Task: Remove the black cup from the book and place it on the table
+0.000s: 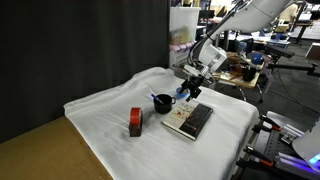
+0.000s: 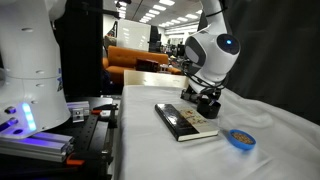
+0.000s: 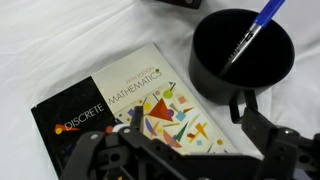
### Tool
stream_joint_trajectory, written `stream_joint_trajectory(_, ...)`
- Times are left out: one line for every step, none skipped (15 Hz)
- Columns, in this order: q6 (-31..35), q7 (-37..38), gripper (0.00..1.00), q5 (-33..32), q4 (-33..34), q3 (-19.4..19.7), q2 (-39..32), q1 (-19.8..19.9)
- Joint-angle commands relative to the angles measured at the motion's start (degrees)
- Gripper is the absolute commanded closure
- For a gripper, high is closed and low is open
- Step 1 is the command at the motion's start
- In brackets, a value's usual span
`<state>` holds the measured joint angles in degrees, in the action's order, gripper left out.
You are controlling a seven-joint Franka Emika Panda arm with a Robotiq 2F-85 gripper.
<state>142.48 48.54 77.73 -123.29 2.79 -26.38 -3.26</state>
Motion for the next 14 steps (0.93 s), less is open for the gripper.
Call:
stream_joint_trajectory(0.09, 0.17, 0.0, -0.27, 0.04, -0.33, -0.22, 0.4)
stream_joint_trajectory(0.08, 0.16, 0.0, -0.27, 0.07, -0.29, -0.49, 0.49)
stream_joint_trajectory(0.08, 0.16, 0.0, -0.27, 0.08, -0.29, -0.61, 0.49)
stream_joint_trajectory(0.08, 0.16, 0.0, -0.27, 0.19, -0.29, -0.73, 0.49)
stream_joint_trajectory(0.08, 0.16, 0.0, -0.27, 0.26, -0.29, -0.79, 0.49)
stream_joint_trajectory(0.08, 0.16, 0.0, -0.27, 0.27, -0.29, -0.79, 0.49)
stream_joint_trajectory(0.08, 0.16, 0.0, -0.27, 0.3, -0.29, -0.81, 0.49)
stream_joint_trajectory(0.08, 0.16, 0.0, -0.27, 0.3, -0.29, -0.8, 0.49)
stream_joint_trajectory(0.08, 0.16, 0.0, -0.27, 0.3, -0.29, -0.81, 0.49)
stream_joint_trajectory(0.08, 0.16, 0.0, -0.27, 0.3, -0.29, -0.81, 0.49)
stream_joint_trajectory(0.08, 0.16, 0.0, -0.27, 0.3, -0.29, -0.81, 0.49)
stream_joint_trajectory(0.08, 0.16, 0.0, -0.27, 0.3, -0.29, -0.81, 0.49)
stream_joint_trajectory(0.08, 0.16, 0.0, -0.27, 0.3, -0.29, -0.81, 0.49)
stream_joint_trajectory(0.08, 0.16, 0.0, -0.27, 0.3, -0.29, -0.81, 0.49)
